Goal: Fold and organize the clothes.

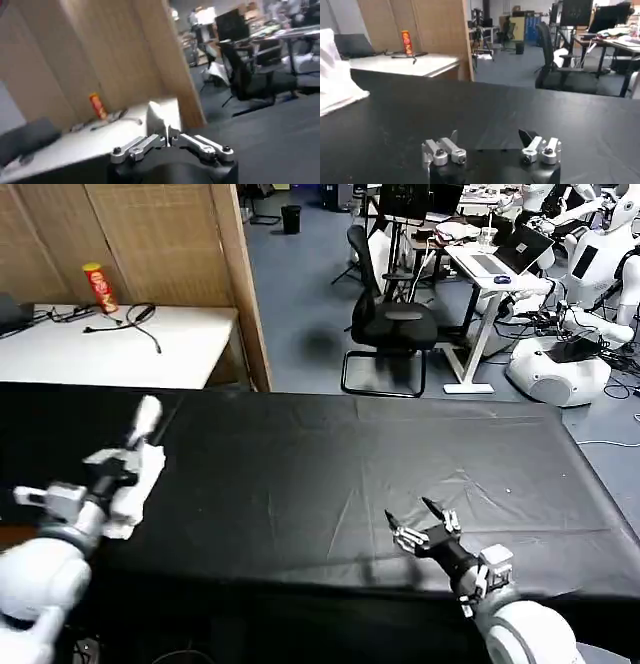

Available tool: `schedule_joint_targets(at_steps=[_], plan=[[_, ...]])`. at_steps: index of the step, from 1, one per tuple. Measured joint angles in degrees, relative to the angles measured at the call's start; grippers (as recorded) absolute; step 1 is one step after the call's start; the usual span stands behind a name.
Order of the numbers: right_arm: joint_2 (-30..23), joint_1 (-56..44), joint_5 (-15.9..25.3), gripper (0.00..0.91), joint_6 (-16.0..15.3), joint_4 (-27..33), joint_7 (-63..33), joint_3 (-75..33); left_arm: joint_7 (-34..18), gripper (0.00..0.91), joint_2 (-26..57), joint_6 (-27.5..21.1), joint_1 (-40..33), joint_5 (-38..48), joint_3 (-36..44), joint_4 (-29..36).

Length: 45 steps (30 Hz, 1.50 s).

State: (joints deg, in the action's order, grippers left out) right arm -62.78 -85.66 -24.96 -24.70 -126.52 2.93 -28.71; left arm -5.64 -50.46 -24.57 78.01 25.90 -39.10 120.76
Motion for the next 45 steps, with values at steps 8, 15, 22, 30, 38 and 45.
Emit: schedule_joint_targets(at_steps=[8, 15, 22, 30, 38, 45], plan=[[-0.49, -0.15, -0.34, 0.878, -0.36, 0.73, -0.14, 0.25, -2.04, 0.878, -9.5, 1.23, -5.1, 0.85, 16.35, -2.46], [0.01, 1.98, -3.39, 0.878, -2.54, 2.24, -0.91, 3.24, 1.11, 0.878, -17.87, 2.61, -6.48, -3.35, 25.31, -4.44], [-1.12, 7.43, -12.18, 0.878, -6.71, 5.12, -4.11, 8.5, 4.42, 0.878, -18.08, 6.59, -4.62, -3.13, 25.84, -1.43], [-4.87, 15.57, -12.96, 0.878, -7.61, 10.55, -6.19, 16.75, 3.19, 0.878, -15.0, 7.98, -3.17, -3.34, 20.78, 0.33], [-9.86, 22.77, -10.7, 0.644, -7.05, 18.16, -6.12, 23.94, 3.2, 0.878, -14.51, 8.52, -0.38, -4.55, 17.08, 1.52], [-12.31, 25.05, -10.45, 0.146, -6.75, 22.73, -6.56, 25.59, 3.19, 0.878, -14.22, 9.42, 2.09, -4.93, 14.01, 2.39]])
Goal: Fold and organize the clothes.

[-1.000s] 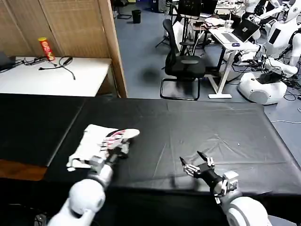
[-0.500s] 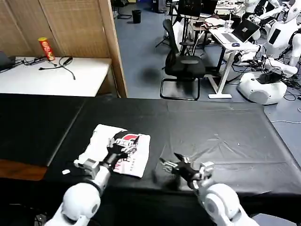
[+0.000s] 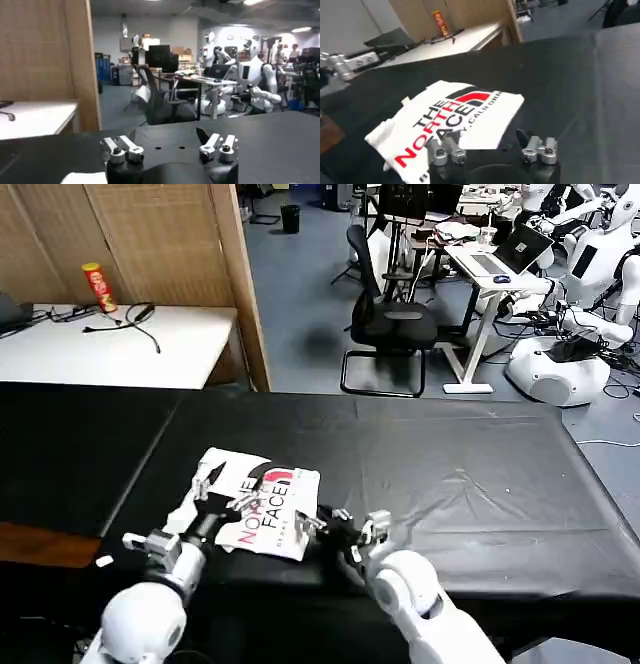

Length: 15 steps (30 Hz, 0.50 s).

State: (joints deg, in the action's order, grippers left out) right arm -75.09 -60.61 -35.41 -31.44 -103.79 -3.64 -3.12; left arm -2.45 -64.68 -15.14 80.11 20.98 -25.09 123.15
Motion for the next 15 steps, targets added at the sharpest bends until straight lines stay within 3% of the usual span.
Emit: schedule_joint_targets(at_steps=[1, 9, 15], plan=[[-0.1, 0.01, 0.01, 0.078, 0.0, 0.34, -0.13, 0.01, 0.04, 0.878, 0.0, 0.28, 0.35, -0.07, -0.4, 0.1], [0.32, -0.9, 0.16, 0.02, -0.19, 0.77, -0.37, -1.05, 0.09, 0.878, -0.2, 1.05, 1.88, -0.44, -2.16, 0.23], [4.73, -3.18, -2.38, 0.02, -2.0, -2.9, -0.38, -5.27, 0.12, 0.878, -0.47, 1.79, 2.48, -0.59, -2.58, -0.11]])
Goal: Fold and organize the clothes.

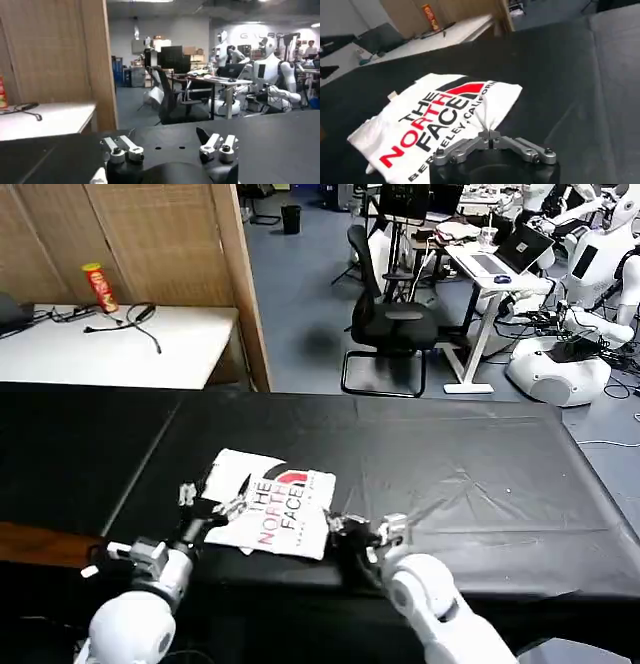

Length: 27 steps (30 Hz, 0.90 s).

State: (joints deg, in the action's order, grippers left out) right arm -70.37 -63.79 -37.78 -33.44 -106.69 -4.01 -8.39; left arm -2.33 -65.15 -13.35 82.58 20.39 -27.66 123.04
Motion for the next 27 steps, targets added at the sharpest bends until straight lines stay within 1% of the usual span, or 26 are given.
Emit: schedule_joint_targets(at_steps=[2, 3, 4, 6, 8, 10, 11, 15, 16, 18, 19, 22, 23, 24, 27], plan=[[2.6, -1.0, -1.86, 0.02, -0.69, -1.55, -0.01, -2.23, -0.01, 0.878, -0.13, 0.06, -0.07, 0.01, 0.02, -0.36], [3.86, -1.52, -2.58, 0.312, -1.05, -2.34, -0.01, -3.26, -0.06, 0.878, -0.17, 0.04, -0.12, 0.02, 0.06, -0.43], [5.05, -2.02, -3.05, 0.878, -1.36, -3.02, -0.01, -4.28, -0.27, 0.878, -0.21, -0.14, -0.18, 0.01, 0.1, -0.51], [7.41, -3.06, -3.59, 0.878, -1.98, -4.33, 0.74, -6.29, -0.97, 0.878, -0.23, -0.66, -0.26, 0.0, 0.16, -0.72], [9.53, -4.15, -3.21, 0.878, -1.9, -5.75, 2.19, -8.23, -1.4, 0.878, -0.18, -0.88, -0.25, 0.37, 0.18, -1.04], [11.19, -5.25, -2.31, 0.878, -1.3, -7.16, 3.29, -9.71, -1.78, 0.878, -0.1, -0.51, -0.21, 0.88, 0.2, -1.37], [11.9, -5.83, -1.4, 0.878, -0.51, -7.83, 4.03, -10.4, -1.78, 0.878, -0.05, -0.33, -0.19, 1.29, 0.24, -1.49], [13.85, -8.48, 4.66, 0.878, 4.9, -10.41, 5.79, -12.07, -1.06, 0.878, 0.43, 0.72, -0.02, 2.56, 0.4, -1.82], [13.98, -9.1, 6.13, 0.878, 6.03, -10.81, 5.64, -12.4, -1.52, 0.878, 0.55, 1.72, 0.01, 2.89, 0.63, -2.11], [14.05, -10.23, 8.89, 0.878, 8.35, -11.43, 4.88, -12.98, -2.4, 0.878, 0.56, 1.93, 0.06, 3.08, 1.12, -2.28], [14.01, -11.0, 10.32, 0.878, 10.01, -11.82, 4.19, -13.37, -2.92, 0.878, 0.5, 1.67, 0.23, 3.34, 1.39, -2.23], [13.61, -13.74, 13.11, 0.878, 14.69, -12.96, 1.95, -14.66, -4.33, 0.878, 0.73, -0.49, 1.06, 3.12, 1.69, -1.45], [13.5, -14.83, 13.9, 0.878, 15.91, -13.22, 1.49, -15.03, -4.54, 0.878, 0.96, -0.54, 1.5, 3.14, 1.67, -1.07], [13.33, -16.14, 14.98, 0.878, 17.45, -13.47, 0.83, -15.47, -4.76, 0.878, 1.16, -0.44, 2.07, 2.94, 1.51, -0.65], [12.17, -21.48, 18.13, 0.878, 23.81, -14.67, -1.34, -17.52, -5.36, 0.878, 1.5, -0.37, 4.65, 2.56, 0.92, 0.69]])
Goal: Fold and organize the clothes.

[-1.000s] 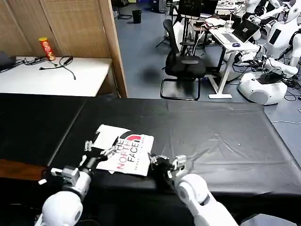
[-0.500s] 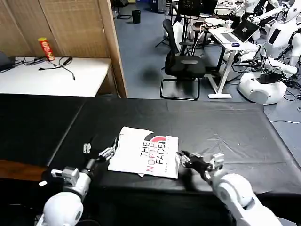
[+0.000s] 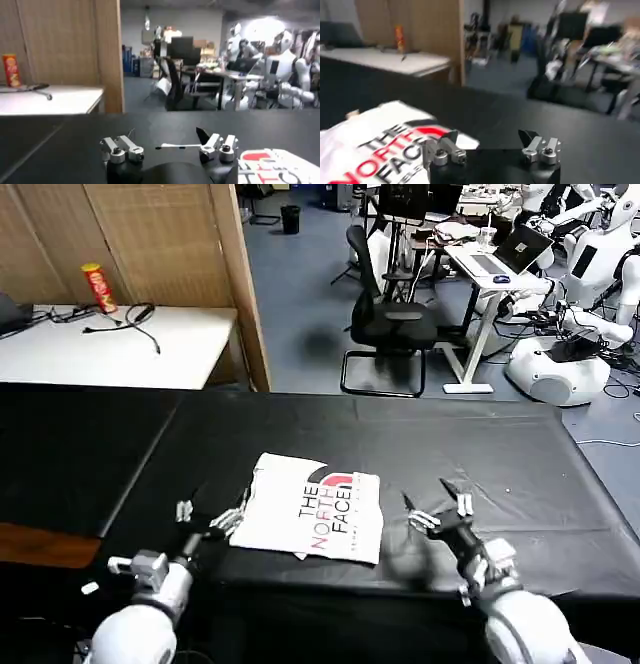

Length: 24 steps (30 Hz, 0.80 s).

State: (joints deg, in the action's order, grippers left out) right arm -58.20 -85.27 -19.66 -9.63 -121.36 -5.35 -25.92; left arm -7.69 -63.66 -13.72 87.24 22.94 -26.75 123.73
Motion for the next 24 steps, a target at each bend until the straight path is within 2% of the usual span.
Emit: schedule_joint_targets(at_steps=[7, 11, 14, 20, 24], plan=[[-3.08, -13.24, 7.46, 0.878, 12.32, -2.97, -4.33, -4.81, -1.59, 0.878, -0.74, 1.37, 7.88, -1.88, 0.59, 3.55], [-4.47, -19.8, 9.62, 0.878, 15.85, -4.47, -7.4, -6.15, -3.56, 0.878, -0.94, 1.44, 12.52, -2.19, 0.82, 5.41], [-5.42, -24.37, 9.92, 0.878, 15.67, -6.0, -9.22, -6.1, -4.83, 0.878, -1.01, 1.06, 15.24, -2.17, 0.62, 6.48], [-6.18, -31.54, 7.56, 0.878, 11.99, -9.58, -11.12, -4.49, -5.11, 0.878, -0.97, 0.79, 18.35, -2.18, -0.15, 7.96], [-6.26, -33.28, 7.43, 0.878, 11.92, -10.45, -11.13, -4.24, -5.06, 0.878, -1.03, 0.72, 19.18, -2.18, -0.6, 8.35]])
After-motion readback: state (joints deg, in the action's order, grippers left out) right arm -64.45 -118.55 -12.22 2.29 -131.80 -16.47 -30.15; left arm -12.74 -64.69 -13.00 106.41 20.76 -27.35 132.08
